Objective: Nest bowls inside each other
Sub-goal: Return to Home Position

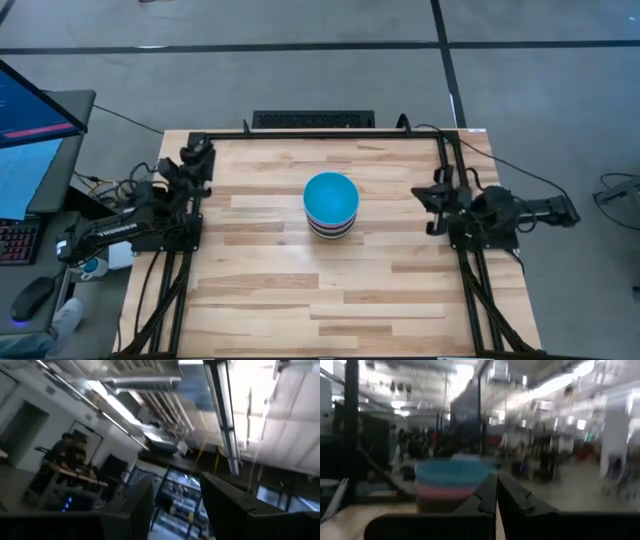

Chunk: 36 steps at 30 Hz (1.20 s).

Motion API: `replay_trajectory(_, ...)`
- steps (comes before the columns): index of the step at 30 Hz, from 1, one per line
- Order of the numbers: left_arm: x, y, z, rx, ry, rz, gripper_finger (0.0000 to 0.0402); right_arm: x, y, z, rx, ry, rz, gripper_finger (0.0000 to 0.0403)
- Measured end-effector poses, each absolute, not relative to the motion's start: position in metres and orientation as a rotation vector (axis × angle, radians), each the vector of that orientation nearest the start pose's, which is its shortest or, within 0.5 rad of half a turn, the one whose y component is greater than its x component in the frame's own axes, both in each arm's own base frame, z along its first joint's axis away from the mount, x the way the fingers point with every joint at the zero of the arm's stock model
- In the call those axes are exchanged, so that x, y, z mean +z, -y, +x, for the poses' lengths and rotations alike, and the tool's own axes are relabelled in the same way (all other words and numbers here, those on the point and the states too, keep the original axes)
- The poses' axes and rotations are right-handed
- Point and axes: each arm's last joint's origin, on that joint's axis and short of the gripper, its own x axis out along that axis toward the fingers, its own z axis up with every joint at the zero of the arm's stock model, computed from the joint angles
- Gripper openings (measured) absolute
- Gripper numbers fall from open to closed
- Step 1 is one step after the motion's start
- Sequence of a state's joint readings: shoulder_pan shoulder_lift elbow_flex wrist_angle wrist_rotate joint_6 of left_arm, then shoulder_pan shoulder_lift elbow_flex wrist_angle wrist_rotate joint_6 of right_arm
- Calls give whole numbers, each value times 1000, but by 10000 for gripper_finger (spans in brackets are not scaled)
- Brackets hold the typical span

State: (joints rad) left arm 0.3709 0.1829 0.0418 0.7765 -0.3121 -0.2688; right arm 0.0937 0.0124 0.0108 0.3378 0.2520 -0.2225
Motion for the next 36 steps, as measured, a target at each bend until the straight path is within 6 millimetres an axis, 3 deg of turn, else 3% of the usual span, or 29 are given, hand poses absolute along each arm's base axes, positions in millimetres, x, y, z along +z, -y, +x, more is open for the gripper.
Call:
replay_trajectory(4,227,-38,85,455,628,-194,153,191,1,94,-122,265,-89,36)
replay_trajectory(9,218,-37,92,343,479,-152,153,202,0,91,7,398,-247,36)
replay_trajectory(19,196,-39,97,375,333,-172,153,193,3,94,20,295,-106,36)
replay_trajectory(24,195,-39,97,385,323,-170,153,188,4,95,-7,237,-151,36)
replay_trajectory(29,195,-40,97,404,323,-187,153,185,4,96,6,206,-90,33)
replay_trajectory(36,183,-41,100,421,204,-221,153,185,4,96,5,205,-84,33)
